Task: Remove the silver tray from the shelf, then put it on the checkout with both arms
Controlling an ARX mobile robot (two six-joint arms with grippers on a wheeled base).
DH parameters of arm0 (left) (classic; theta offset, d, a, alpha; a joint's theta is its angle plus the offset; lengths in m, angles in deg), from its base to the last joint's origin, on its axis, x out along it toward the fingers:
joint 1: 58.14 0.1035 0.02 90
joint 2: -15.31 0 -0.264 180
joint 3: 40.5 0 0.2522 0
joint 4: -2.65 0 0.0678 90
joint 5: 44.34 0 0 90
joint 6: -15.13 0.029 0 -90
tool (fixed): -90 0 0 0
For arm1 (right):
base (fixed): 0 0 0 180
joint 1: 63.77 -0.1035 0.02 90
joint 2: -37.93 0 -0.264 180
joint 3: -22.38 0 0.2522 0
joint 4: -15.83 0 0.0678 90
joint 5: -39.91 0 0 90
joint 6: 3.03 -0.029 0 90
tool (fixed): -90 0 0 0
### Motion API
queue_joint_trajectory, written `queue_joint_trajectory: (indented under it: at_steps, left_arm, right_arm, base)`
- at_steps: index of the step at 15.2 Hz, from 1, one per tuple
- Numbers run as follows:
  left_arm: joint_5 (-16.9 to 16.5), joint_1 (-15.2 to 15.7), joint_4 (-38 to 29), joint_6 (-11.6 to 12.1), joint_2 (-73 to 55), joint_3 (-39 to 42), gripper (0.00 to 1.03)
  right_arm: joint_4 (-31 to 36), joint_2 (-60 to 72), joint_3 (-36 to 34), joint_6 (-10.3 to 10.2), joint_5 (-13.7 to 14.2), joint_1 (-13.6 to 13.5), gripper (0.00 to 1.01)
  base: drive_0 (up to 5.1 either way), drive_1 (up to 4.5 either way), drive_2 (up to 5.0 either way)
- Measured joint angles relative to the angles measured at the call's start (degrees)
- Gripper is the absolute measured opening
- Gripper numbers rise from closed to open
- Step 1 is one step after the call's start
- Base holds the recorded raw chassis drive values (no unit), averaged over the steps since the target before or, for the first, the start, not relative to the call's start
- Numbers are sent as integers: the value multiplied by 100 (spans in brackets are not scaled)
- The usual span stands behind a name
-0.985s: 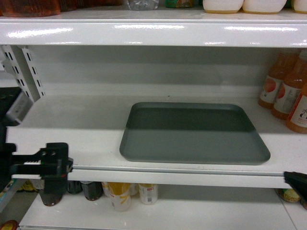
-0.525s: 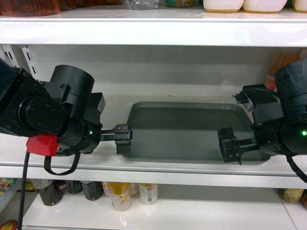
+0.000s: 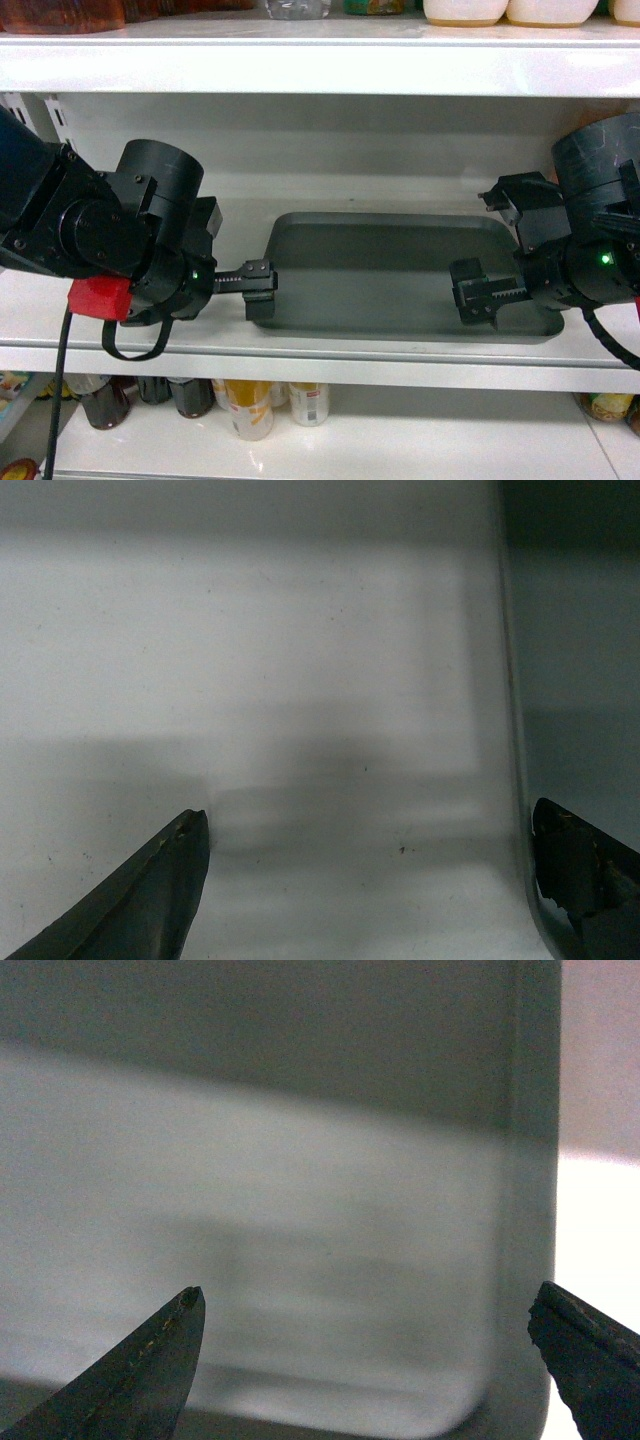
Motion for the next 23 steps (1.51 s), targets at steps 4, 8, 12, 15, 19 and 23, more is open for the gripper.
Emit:
queue_joint_trajectory:
  at_steps: [4,8,12,15,19,23]
  left_arm:
    - [0,-13,42,-44,-35,-96,98]
    - [0,-44,74,-83,-57,-149,98]
    - [57,-157,361,-186,-223,-448,98]
    - [-116,-129,1438,-466,-492,-1156,47]
    - [-345,-151,706,-852,-116,-260,2]
    - [-175,-142,507,-857,557,680,2]
  right_arm:
    - [-120,61,131,13,2,77,98]
    - [-286,125,278,55,-42,205,98]
    - [-527,448,525,116,-39,409,98]
    - [-1276,815,1241,269,-208,476,43]
    - [-704,562,588,7,-310,505,3]
    - [-343,-74,-369,-212,-487,420,3]
  base:
    - [0,0,0]
    - [0,0,0]
    - [0,0,0]
    - [0,0,0]
    - [0,0,0]
    - [0,0,0]
